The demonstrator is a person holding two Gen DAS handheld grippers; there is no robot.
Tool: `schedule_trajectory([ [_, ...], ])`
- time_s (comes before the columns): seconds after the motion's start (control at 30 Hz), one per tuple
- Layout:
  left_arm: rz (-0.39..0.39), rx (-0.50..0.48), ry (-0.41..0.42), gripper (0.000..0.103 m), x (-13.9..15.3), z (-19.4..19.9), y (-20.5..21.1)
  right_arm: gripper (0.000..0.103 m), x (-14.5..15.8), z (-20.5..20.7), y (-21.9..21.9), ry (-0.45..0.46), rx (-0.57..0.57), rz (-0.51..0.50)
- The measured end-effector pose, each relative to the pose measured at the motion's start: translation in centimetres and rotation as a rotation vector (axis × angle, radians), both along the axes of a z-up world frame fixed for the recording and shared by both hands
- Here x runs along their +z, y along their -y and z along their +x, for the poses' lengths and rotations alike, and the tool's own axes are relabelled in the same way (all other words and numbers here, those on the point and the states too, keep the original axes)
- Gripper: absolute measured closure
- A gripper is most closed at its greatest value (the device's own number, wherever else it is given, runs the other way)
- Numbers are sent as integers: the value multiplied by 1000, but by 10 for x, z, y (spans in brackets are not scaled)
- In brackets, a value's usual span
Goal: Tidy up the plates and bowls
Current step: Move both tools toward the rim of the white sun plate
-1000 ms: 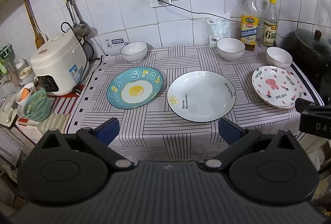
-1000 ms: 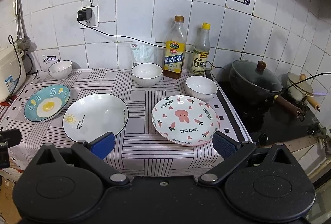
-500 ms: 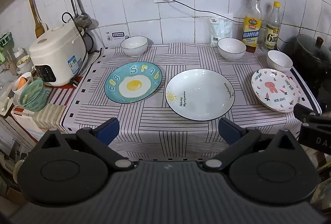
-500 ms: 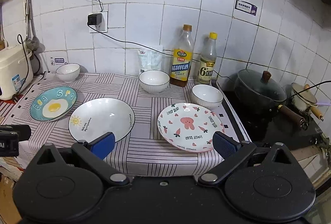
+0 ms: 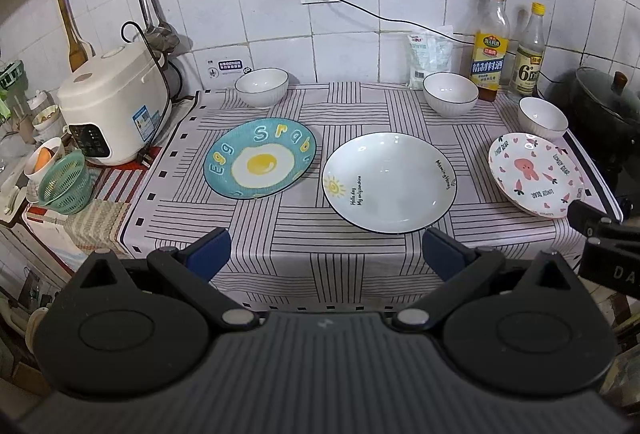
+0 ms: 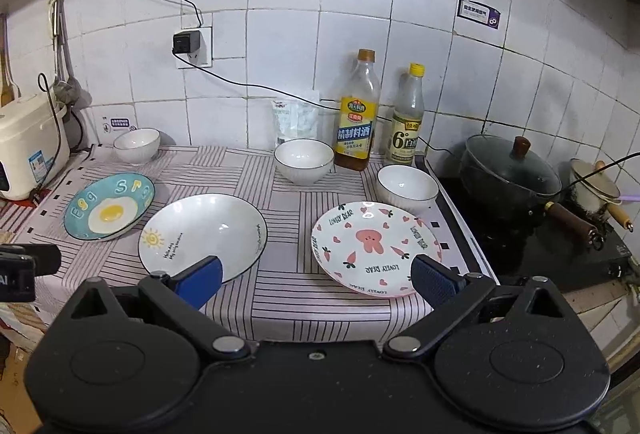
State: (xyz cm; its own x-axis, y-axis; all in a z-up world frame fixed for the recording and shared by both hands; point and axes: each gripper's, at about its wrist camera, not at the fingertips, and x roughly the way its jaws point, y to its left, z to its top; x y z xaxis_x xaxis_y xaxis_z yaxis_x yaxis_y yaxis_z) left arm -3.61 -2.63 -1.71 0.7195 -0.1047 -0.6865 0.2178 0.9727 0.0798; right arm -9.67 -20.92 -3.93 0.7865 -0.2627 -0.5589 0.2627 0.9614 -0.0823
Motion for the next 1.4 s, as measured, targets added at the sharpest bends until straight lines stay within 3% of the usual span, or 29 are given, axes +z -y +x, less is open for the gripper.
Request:
schedule_trajectory([
  [0.33, -6, 7, -27, 0, -1, 4, 0, 2, 2, -2, -1, 40, 23, 2],
  [0.47, -86, 22, -81, 0, -5, 15, -14, 4, -3, -8, 0, 117, 89, 43],
  [0.53, -138, -9, -66, 0, -8, 20, -21, 4, -6, -8, 3, 154, 143, 93],
  [0.73, -194, -46, -28, 1, -23, 52, -34, 11, -31, 26, 7, 104, 238, 196],
  [0.9, -252, -46, -102, 8, -62, 96, -37, 21, -69, 81, 11, 23, 335, 274],
  [0.97, -231, -52, -126, 11, -82, 117, -30, 27, -89, 107, 13, -15, 348, 289],
  [1.07, -197, -61, -161, 25, -110, 144, -19, 40, -120, 139, 21, -40, 286, 318],
  [1.17, -184, -54, -218, 27, -136, 172, -10, 42, -144, 159, 33, -64, 216, 377],
  [1.4, -218, -70, -311, 45, -162, 208, -8, 68, -166, 179, 41, -97, 180, 464],
])
